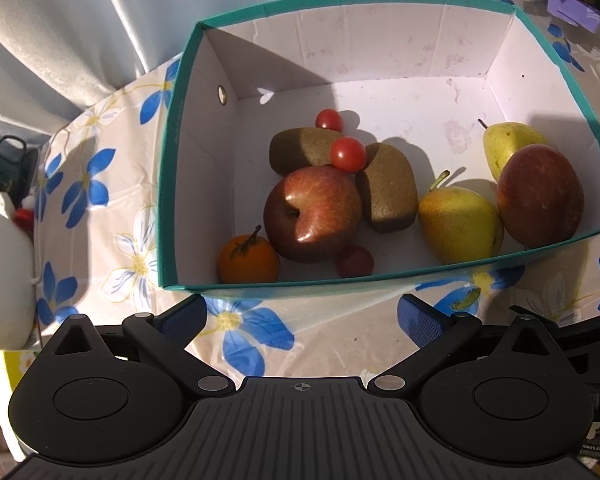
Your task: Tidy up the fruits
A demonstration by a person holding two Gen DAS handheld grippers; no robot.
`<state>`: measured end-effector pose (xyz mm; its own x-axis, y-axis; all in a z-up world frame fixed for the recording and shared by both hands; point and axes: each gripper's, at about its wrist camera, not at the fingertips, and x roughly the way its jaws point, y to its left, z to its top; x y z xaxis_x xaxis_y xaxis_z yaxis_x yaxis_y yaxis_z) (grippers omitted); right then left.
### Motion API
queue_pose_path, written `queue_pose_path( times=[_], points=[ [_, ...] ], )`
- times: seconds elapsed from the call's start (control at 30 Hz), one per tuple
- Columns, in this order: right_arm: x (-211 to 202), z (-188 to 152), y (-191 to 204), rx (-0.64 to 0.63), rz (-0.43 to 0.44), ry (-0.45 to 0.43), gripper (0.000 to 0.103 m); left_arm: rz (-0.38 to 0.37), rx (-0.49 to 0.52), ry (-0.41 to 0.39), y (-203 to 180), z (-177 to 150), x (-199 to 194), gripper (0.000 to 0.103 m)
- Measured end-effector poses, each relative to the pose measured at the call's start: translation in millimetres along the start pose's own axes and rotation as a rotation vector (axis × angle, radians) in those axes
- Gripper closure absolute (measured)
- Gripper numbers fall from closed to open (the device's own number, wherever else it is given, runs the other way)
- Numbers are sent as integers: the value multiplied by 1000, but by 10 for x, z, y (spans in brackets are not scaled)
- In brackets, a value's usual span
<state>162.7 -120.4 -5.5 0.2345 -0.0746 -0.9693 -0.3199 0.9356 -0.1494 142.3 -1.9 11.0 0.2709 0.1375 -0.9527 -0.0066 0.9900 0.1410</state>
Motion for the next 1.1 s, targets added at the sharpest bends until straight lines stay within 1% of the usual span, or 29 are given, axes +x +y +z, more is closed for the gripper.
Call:
queue_pose_path(
  times=[0.2,0.43,1.1],
  points=[
    [-62,4,39,-34,-12,-36,0,4,1,-6,6,-2,-17,0],
    [-60,12,23,-31,1,-35,0,5,-2,-15,10,1,-42,0],
    [-57,18,31,-29,1,-36,0,7,-5,-18,3,-6,-52,0]
  ],
)
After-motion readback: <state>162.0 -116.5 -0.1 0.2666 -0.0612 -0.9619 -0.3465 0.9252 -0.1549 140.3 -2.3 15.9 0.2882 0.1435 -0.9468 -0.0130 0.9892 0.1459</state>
